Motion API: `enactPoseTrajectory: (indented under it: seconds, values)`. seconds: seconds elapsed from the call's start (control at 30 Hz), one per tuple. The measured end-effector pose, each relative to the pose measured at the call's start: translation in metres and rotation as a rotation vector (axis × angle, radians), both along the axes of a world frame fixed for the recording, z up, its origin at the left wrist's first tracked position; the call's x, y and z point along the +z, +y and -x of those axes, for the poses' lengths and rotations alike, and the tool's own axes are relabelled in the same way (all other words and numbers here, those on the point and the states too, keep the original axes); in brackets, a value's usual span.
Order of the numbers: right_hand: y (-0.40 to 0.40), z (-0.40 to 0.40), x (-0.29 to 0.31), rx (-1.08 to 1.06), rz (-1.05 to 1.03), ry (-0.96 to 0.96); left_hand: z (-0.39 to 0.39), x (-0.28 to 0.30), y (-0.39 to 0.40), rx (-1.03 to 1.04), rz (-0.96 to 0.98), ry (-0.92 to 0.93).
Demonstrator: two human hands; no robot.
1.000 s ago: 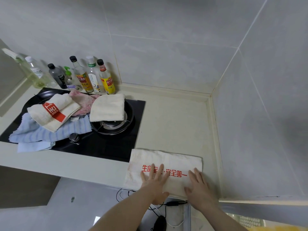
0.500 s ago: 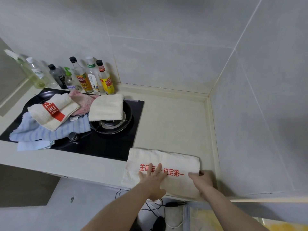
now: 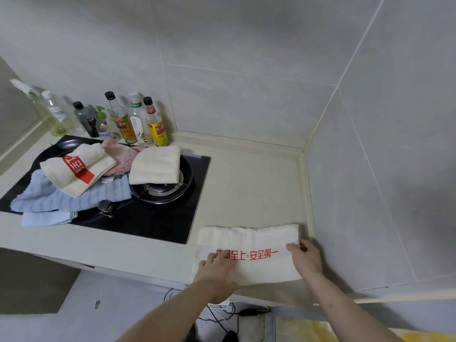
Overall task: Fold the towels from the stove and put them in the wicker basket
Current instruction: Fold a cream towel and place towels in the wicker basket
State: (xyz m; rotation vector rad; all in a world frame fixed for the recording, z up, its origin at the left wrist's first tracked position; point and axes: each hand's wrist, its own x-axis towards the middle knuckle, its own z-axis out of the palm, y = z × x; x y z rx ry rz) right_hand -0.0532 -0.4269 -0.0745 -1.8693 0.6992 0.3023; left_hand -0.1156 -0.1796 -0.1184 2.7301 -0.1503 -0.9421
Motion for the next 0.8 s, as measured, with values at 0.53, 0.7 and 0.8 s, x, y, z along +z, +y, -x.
enactPoseTrajectory:
  seconds: [0.53, 0.7, 0.8]
  values:
    - [0.105, 0.000, 0.013, 0.565, 0.038, 0.031, 0.002, -0.016, 0.058, 0.754, 0.359, 0.031]
    - [0.138, 0.002, 0.000, 0.692, 0.070, 0.056, 0.002, -0.020, 0.068, 0.885, 0.585, 0.159]
    - [0.152, 0.003, -0.012, 0.747, 0.080, 0.101, 0.002, -0.019, 0.074, 0.922, 0.691, 0.241]
